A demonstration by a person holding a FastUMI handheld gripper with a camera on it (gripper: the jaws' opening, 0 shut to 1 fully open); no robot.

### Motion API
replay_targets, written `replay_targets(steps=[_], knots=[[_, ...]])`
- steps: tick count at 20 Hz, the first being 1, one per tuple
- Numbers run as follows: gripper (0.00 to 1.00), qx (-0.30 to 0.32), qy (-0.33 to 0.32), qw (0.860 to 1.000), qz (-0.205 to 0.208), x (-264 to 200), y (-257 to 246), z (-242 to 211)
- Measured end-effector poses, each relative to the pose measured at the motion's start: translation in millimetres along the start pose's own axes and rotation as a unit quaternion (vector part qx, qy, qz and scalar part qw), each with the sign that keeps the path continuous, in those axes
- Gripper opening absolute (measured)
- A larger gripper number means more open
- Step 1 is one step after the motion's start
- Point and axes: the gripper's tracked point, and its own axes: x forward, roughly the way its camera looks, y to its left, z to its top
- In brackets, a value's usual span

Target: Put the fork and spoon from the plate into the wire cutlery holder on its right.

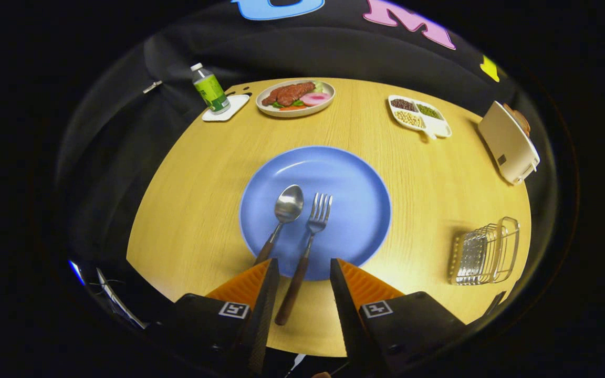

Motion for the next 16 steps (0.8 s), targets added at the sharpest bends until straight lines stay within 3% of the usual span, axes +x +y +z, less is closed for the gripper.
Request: replay_targets(steps=[4,6,9,10,16], knots=[[0.6,-0.002,0.022,0.999,-0.038,28.8,-9.4,-6.5],[0.41,0.007,0.034,0.998,-0.044,41.3,-11.5,-9.6],[0.31,0.014,0.045,0.997,-0.054,49.6,-14.8,-10.1],[0.13,0.017,0.046,0.998,-0.049,55.2,-13.9,-9.1],[0.08,0.055,0.009,0.998,-0.012,28.6,-13.6,13.7]])
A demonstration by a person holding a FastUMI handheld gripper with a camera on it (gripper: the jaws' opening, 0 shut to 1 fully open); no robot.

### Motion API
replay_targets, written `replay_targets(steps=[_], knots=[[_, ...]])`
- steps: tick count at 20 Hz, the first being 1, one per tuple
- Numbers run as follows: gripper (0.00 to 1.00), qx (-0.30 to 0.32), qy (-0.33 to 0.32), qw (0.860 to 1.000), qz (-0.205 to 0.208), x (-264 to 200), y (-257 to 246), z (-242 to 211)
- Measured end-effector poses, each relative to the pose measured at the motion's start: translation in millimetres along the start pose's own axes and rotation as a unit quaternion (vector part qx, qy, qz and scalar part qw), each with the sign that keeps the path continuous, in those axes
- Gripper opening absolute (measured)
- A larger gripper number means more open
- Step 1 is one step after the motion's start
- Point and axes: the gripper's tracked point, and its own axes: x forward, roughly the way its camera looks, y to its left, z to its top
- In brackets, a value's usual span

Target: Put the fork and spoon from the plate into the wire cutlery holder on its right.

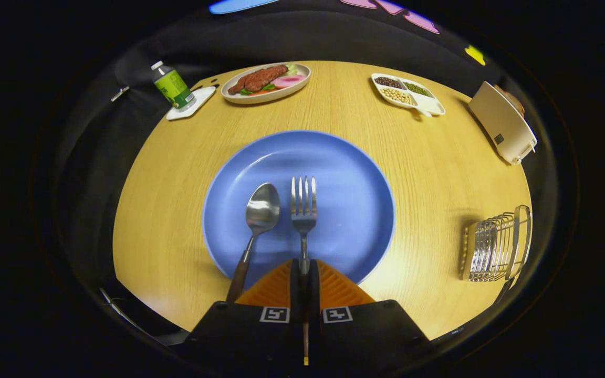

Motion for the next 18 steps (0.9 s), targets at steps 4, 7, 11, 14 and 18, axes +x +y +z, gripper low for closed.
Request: replay_targets(steps=[4,7,11,14,18], knots=[[0.08,0.016,-0.014,0.999,0.036,-42.7,-11.8,20.8],[0.08,0.001,-0.02,0.999,0.038,-84.4,-48.2,31.3],[0.08,-0.025,-0.005,1.0,0.014,-131.7,-117.2,32.1],[0.08,-0.029,0.019,0.999,-0.01,-155.8,-171.8,25.0],[0.08,-0.018,0.091,0.995,-0.027,-169.3,-227.7,1.2]])
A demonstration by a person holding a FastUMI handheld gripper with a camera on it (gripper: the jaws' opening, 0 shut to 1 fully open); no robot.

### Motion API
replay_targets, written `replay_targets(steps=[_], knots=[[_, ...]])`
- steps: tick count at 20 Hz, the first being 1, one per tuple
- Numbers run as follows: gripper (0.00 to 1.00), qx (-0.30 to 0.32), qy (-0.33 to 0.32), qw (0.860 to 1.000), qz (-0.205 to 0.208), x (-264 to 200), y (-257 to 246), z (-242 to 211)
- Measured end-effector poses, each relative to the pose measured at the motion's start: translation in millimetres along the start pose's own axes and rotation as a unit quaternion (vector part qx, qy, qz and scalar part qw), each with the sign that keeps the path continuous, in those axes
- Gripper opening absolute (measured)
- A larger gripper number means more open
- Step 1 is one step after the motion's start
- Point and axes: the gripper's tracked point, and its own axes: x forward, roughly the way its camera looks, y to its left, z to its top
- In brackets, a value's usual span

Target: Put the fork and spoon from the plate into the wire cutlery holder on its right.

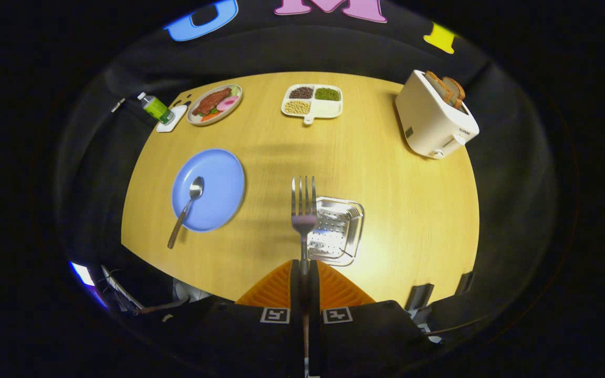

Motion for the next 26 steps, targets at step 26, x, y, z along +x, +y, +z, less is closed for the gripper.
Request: replay_targets(steps=[26], knots=[[0.16,-0.06,0.235,0.969,-0.045,62.0,-37.4,1.8]])
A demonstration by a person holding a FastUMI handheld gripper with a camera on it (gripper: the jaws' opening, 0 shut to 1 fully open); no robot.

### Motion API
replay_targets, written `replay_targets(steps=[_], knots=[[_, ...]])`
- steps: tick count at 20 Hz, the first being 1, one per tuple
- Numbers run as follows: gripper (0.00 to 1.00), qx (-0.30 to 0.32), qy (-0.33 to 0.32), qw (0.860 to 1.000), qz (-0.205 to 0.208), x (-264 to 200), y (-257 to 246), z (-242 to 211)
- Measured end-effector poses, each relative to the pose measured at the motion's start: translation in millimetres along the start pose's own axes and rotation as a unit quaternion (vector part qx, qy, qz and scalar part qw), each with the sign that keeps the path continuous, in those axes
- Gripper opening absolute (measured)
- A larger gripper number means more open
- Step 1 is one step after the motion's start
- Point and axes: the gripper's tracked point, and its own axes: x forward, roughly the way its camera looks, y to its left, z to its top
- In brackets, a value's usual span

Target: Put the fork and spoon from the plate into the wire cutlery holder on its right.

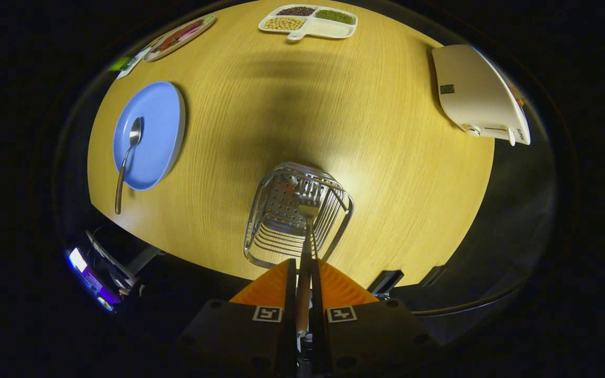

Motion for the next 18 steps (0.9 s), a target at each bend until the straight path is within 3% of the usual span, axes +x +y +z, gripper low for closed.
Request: replay_targets(steps=[4,8,13,18], knots=[[0.16,0.014,-0.071,0.997,0.015,-26.0,6.5,14.4],[0.2,0.024,-0.164,0.985,0.052,-65.3,39.8,28.0],[0.28,0.017,-0.246,0.962,0.115,-103.7,116.8,35.0],[0.3,0.005,-0.277,0.948,0.157,-103.8,203.6,46.1]])
